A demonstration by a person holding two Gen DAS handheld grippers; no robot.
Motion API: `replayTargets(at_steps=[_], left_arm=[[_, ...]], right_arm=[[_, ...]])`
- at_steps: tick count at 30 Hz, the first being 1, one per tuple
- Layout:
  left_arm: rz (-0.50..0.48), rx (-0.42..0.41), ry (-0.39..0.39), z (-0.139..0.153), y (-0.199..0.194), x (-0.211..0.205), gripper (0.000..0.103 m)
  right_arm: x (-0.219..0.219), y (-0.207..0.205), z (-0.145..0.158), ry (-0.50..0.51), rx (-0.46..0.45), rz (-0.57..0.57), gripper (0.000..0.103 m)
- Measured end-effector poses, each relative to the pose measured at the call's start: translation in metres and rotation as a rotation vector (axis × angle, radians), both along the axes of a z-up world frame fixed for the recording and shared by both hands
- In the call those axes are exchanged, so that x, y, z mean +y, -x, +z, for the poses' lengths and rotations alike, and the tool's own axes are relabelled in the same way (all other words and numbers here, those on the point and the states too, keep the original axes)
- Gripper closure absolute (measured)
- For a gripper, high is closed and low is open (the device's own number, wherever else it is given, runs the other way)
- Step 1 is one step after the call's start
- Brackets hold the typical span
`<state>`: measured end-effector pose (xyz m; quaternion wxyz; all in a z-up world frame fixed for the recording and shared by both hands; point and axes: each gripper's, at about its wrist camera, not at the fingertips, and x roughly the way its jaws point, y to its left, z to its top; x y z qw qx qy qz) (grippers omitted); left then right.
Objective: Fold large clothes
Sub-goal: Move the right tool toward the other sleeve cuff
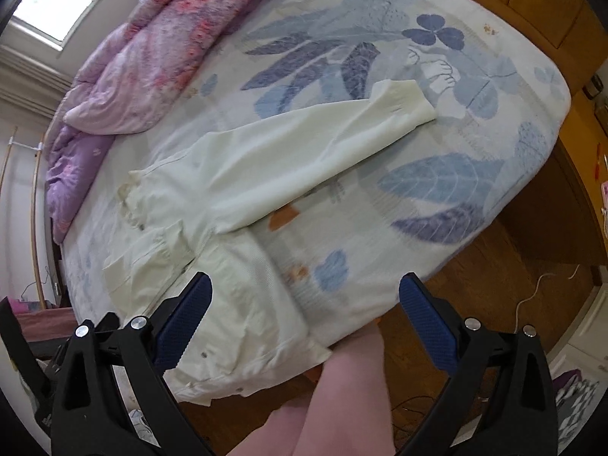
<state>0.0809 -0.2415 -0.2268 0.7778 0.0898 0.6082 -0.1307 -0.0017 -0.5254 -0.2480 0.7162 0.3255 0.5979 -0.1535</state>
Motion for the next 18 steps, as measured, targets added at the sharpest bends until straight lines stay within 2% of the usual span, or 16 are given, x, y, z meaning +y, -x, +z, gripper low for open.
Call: replayTargets(at_steps=[4, 10, 14, 18], left_arm=[[0.004, 0.021, -0.012, -0.012, -0.023, -0.035, 0.012], [0.018, 0.144, 0.015, -0.04, -0.055, -0.069, 0.012], [0.039, 0.194, -0.003, -0.06, -0.072, -0.082, 0.012], [0.078, 0.232, -0.025, -0.081, -0.089, -0.088, 0.012]], right_arm=[[-0.043, -0.012, -0.027, -0.052, 0.049, -0.056, 0.008], [-0.109, -0.025, -0.079, -0.081, 0.162, -0.146, 0.008], [-0.153, -0.04, -0.123, -0.123, 0.213, -0.228, 0.008], [-0.197, -0.056, -0.183, -0.17, 0.243, -0.343, 0.008]])
